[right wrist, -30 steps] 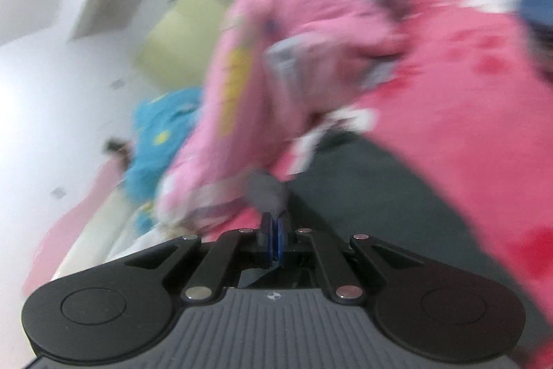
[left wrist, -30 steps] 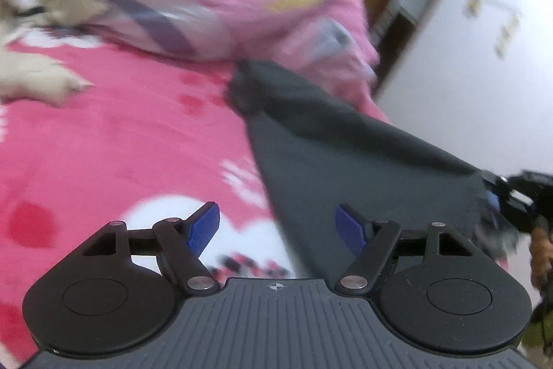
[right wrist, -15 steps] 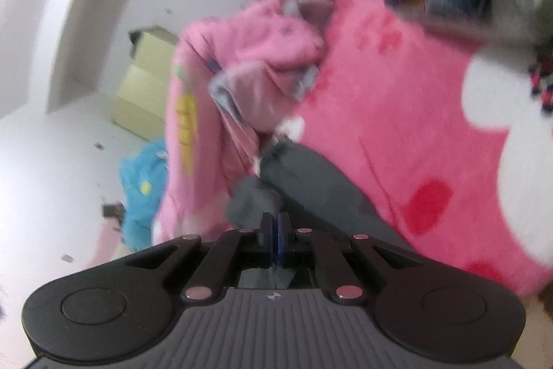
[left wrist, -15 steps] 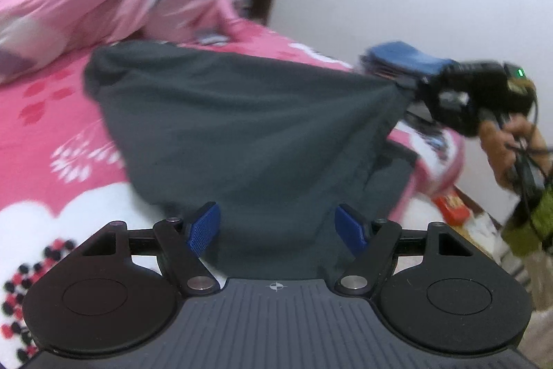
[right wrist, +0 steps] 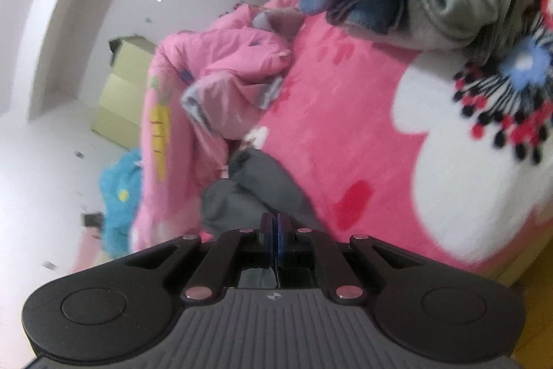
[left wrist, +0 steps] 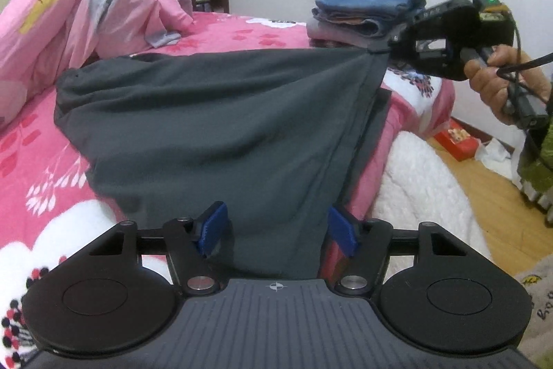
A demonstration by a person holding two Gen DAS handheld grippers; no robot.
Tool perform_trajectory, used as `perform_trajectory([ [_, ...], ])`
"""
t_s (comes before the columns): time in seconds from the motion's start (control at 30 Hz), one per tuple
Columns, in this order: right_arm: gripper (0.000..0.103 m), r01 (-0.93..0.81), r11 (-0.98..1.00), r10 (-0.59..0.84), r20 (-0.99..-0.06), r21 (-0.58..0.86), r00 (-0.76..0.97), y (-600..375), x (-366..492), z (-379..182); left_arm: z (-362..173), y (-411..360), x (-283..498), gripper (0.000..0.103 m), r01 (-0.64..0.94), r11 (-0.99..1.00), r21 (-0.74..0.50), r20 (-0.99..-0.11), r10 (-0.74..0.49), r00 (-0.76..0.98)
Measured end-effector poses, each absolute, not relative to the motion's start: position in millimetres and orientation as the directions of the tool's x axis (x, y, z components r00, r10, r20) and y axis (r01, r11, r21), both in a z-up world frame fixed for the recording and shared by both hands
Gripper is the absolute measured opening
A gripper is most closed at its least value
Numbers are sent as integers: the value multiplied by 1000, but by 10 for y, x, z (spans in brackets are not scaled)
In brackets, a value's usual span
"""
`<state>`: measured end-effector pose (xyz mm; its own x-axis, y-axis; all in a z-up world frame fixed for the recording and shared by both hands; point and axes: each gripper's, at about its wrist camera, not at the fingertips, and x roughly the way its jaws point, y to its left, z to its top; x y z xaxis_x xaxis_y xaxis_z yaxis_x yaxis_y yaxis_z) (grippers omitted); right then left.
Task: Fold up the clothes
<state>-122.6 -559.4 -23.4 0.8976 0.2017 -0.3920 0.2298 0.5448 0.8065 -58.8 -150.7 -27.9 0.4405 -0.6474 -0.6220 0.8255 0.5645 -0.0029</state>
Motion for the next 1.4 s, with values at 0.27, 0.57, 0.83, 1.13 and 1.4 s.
perform_trajectory([
  [0.27,6,357,594,110,-513,720,851,-5614,-1322,-397,-284,-1385,-628,65,815,578,-33,-623,-650,435],
  [0.57,11,229,822,49,-466,522,884,-4989,-1474,164,-271,-1164,-530,66,766,625,-150,-601,-673,431],
  [0.83,28,-372,927,314,-610,33,728,-3105,-1258,13,-309,-749,-308,66,609,730,-310,-600,-647,470],
  [1.13,5,-479,808,131,-689,-342,713,-2310,-1131,-393,-315,-506,-352,66,564,745,-356,-573,-651,498],
  [1.4,5,-494,834,234,-652,-247,721,-2228,-1256,-186,-341,-476,-366,66,567,737,-368,-558,-663,499],
])
